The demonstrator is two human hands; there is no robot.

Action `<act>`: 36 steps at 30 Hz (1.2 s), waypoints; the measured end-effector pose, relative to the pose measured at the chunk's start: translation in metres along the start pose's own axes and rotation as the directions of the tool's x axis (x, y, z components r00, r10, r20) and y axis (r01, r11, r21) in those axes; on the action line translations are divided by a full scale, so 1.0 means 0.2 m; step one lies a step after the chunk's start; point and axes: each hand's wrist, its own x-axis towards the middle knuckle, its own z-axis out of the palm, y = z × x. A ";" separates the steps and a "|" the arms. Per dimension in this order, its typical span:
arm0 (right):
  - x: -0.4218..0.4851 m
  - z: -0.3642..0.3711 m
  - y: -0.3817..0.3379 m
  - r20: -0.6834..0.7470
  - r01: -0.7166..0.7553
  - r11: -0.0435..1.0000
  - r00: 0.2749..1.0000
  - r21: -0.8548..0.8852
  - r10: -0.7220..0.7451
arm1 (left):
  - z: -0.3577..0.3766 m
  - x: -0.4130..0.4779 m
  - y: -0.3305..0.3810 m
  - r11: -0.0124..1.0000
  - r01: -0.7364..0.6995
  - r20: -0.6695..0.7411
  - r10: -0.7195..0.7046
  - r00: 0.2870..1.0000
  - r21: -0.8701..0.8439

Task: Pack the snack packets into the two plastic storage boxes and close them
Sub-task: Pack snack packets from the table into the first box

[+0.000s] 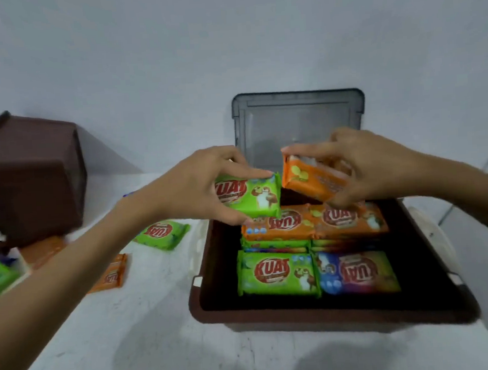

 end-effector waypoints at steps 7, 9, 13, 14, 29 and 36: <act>-0.29 0.22 0.06 0.278 -0.012 0.993 0.960 -0.116 0.044 | 0.34 0.06 0.18 0.992 -0.007 0.163 -0.013 0.987 0.126; -0.32 0.30 0.07 0.305 0.000 0.988 0.951 -0.152 0.047 | 0.42 0.05 0.19 0.985 -0.018 0.185 -0.015 0.983 0.174; -0.32 0.40 0.04 0.347 0.054 0.983 0.938 -0.174 0.010 | 0.52 0.02 0.17 0.916 -0.137 0.183 0.071 0.981 0.377; -0.31 0.41 0.04 0.353 0.063 0.983 0.936 -0.175 0.003 | 0.52 0.03 0.17 0.912 -0.141 0.167 0.081 0.983 0.385; -0.26 0.42 0.03 0.317 0.047 0.990 0.948 -0.131 -0.003 | 0.57 0.05 0.22 0.939 -0.150 0.174 0.100 0.980 0.309; -0.17 0.32 -0.01 0.111 0.049 0.999 0.993 -0.010 -0.048 | 0.40 0.02 0.14 1.000 -0.006 -0.030 0.006 1.000 0.007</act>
